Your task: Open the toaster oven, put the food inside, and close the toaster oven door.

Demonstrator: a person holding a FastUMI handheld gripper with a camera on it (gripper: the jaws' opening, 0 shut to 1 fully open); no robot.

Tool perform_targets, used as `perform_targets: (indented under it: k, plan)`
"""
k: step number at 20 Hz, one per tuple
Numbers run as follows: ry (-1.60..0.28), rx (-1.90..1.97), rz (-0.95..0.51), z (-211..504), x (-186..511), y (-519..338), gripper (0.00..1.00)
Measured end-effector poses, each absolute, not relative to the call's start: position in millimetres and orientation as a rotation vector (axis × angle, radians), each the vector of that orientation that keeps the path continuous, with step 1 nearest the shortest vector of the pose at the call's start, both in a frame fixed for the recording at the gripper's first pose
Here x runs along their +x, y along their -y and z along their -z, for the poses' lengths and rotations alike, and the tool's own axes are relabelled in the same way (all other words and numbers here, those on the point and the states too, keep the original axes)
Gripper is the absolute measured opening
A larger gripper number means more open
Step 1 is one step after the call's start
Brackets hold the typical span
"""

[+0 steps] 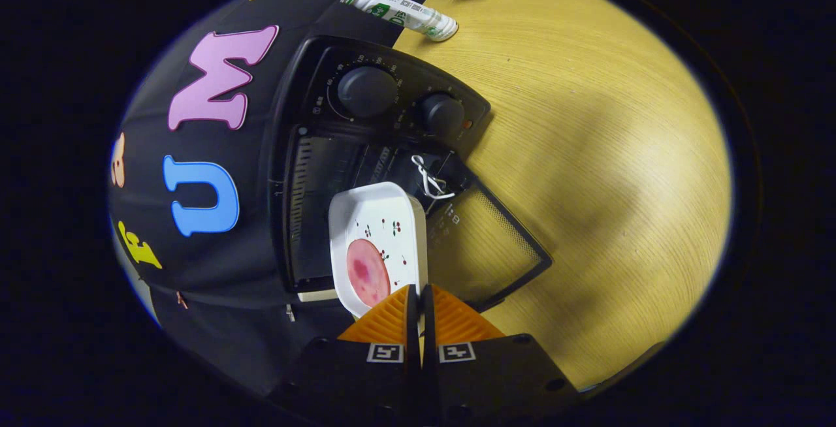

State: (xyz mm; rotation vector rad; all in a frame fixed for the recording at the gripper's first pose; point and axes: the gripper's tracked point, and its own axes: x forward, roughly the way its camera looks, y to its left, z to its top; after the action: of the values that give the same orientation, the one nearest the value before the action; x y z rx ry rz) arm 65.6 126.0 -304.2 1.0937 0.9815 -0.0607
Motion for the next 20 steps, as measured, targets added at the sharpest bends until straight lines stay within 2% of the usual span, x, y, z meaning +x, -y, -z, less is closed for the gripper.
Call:
perform_targets:
  k: [11, 15, 18, 20]
  plan:
    - [-0.856, 1.214, 0.141, 315, 142, -153, 0.05]
    - [-0.812, 1.201, 0.129, 310, 150, -155, 0.06]
    - [-0.765, 1.184, 0.082, 296, 144, -155, 0.16]
    - [-0.772, 1.16, 0.055, 290, 133, -158, 0.36]
